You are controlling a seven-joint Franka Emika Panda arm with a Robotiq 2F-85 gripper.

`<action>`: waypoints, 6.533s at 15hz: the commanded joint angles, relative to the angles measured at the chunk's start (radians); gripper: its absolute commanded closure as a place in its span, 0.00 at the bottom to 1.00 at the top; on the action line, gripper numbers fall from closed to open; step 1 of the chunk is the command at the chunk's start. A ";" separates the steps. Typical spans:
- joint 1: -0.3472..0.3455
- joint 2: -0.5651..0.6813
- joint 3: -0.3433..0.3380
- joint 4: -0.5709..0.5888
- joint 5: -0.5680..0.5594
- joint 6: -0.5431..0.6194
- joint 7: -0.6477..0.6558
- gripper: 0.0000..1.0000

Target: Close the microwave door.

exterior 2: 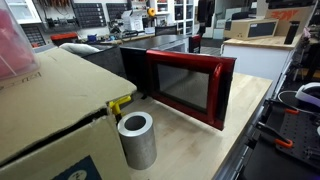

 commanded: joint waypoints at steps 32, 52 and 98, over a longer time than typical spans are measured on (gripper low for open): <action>0.059 -0.067 0.062 -0.218 -0.006 -0.068 -0.009 0.00; -0.132 -0.112 -0.032 -0.221 -0.576 0.026 0.182 0.00; -0.069 0.234 0.024 -0.176 -1.245 0.268 1.120 0.46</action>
